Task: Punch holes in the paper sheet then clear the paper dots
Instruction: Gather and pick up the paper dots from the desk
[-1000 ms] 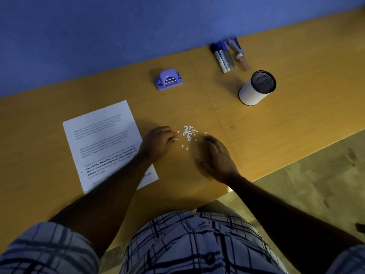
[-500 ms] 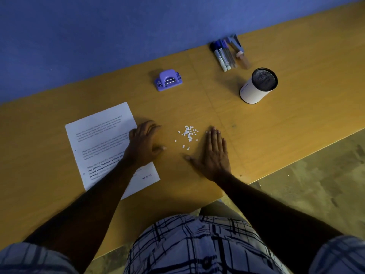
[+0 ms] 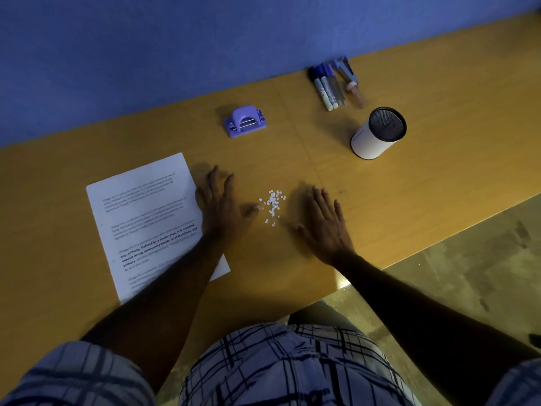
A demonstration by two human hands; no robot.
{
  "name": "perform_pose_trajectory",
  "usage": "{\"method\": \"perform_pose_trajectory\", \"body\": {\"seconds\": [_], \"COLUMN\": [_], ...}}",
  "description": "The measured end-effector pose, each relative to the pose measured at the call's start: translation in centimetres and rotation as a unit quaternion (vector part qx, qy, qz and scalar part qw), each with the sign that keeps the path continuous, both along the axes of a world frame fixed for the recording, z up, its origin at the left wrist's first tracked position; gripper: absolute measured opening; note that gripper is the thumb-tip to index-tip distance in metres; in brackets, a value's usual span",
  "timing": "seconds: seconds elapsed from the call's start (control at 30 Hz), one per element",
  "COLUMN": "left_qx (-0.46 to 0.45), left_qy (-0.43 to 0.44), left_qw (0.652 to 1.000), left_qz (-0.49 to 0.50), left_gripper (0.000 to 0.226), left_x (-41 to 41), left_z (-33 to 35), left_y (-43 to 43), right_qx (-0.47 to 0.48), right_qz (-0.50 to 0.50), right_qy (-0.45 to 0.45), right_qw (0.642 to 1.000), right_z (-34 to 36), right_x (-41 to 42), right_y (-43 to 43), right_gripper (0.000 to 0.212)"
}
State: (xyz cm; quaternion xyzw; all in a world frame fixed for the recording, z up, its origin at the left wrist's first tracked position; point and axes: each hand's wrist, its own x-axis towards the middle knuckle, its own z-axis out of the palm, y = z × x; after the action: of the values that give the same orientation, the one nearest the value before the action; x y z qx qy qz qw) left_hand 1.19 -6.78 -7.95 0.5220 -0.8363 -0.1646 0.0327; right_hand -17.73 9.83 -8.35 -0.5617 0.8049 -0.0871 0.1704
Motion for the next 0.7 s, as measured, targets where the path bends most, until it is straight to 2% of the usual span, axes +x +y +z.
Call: {"method": "perform_pose_trajectory", "body": {"seconds": [0.17, 0.3, 0.5, 0.7], "left_qx": [0.01, -0.012, -0.034, -0.048], "left_qy": [0.006, 0.022, -0.043, -0.051], "left_qw": [1.0, 1.0, 0.997, 0.997], "left_qz": [-0.007, 0.013, 0.056, 0.013], "left_gripper": [0.098, 0.093, 0.078, 0.069], "left_x": [-2.2, -0.8, 0.5, 0.0], "left_z": [0.3, 0.6, 0.6, 0.3], "left_y": [0.3, -0.6, -1.8, -2.1], "right_qx": [0.01, -0.008, 0.005, 0.016], "right_qz": [-0.006, -0.028, -0.054, 0.023], "right_qy": [0.0, -0.017, 0.033, 0.092], "right_qw": [1.0, 0.999, 0.998, 0.995], "right_z": [-0.6, -0.3, -1.0, -1.4], "right_x": [-1.4, -2.1, -3.4, -2.5], "right_y": [-1.6, -5.2, -10.6, -10.4], "right_gripper": [0.082, 0.086, 0.083, 0.107]}}
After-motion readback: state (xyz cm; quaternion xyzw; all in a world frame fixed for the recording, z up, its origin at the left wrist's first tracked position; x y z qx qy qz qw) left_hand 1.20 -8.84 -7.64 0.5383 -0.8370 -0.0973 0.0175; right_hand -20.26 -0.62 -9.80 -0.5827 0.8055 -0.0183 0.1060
